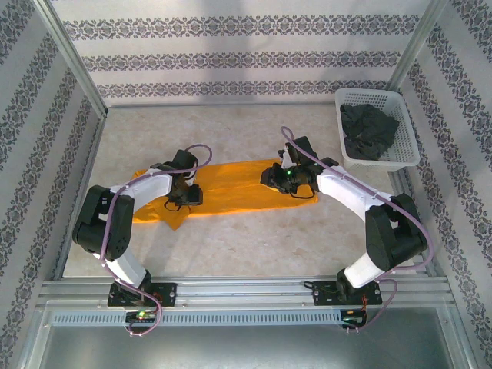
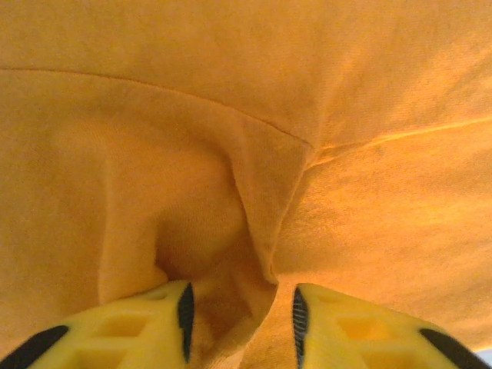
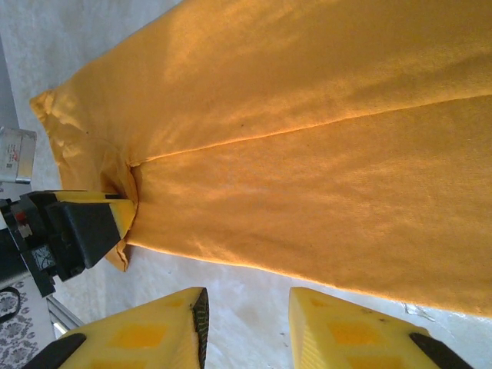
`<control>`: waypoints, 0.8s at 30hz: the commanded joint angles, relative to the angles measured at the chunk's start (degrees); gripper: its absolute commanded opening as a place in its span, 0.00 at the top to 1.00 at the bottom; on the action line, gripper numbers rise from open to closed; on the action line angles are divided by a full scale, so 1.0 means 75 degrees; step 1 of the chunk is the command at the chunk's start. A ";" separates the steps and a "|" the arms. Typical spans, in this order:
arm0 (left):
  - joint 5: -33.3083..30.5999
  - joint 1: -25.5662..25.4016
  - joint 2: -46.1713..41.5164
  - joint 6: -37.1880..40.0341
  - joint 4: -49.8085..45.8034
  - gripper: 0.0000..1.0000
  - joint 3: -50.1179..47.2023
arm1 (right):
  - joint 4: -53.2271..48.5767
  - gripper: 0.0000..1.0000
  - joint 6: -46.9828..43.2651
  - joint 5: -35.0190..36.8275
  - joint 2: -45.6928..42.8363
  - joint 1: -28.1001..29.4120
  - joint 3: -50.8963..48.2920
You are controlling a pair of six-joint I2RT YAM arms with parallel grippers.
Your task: Fold and stack the t-shirts
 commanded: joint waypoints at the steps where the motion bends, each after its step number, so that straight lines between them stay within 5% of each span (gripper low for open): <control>1: 0.0063 -0.0063 -0.0066 0.0098 -0.0200 0.68 -0.0250 | 0.0002 0.66 0.0090 0.0008 -0.0014 0.0092 0.0190; 11: 0.0260 -0.0090 -0.0534 -0.0227 -0.0196 0.94 -0.0343 | -0.0036 0.67 0.0055 0.0058 0.0047 0.0077 0.0232; 24: 0.1191 -0.0161 -0.0688 -0.1318 -0.0596 0.96 0.0071 | -0.0022 0.67 0.0078 0.0090 0.0007 0.0059 0.0035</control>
